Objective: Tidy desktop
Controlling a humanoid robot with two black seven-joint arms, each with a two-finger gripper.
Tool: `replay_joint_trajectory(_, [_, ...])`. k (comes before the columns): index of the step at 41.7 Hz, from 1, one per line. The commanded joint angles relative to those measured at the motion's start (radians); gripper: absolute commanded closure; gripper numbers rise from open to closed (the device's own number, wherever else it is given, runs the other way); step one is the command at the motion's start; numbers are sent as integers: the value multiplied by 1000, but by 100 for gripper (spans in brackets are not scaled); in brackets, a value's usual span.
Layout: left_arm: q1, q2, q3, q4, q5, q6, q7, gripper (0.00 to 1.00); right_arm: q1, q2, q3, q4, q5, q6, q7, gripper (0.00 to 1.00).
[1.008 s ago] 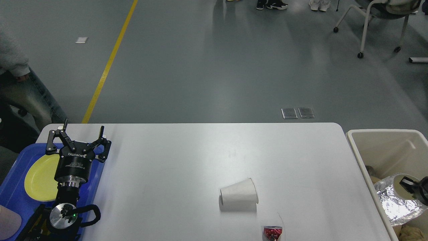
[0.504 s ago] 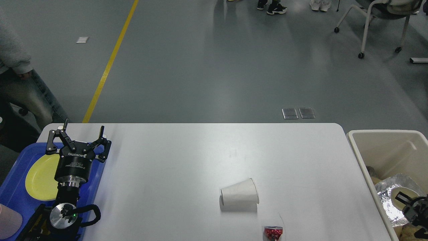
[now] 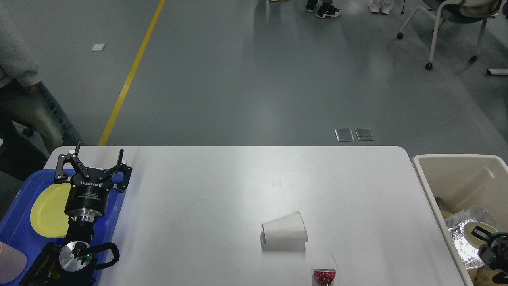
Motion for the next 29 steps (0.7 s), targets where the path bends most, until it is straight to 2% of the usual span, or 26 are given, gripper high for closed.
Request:
replay_joint_trajectory(1, [0, 0, 0, 0, 0, 0, 0, 4, -8, 3, 1, 5, 0, -91, 1, 0])
replay_joint_trajectory(21, [0, 0, 0, 0, 0, 0, 0, 4, 14, 10, 6, 28, -2, -75, 0, 0])
replay_joint_trajectory(29, [0, 0, 0, 0, 0, 0, -1, 4, 126, -58, -7, 205, -9, -66, 0, 0])
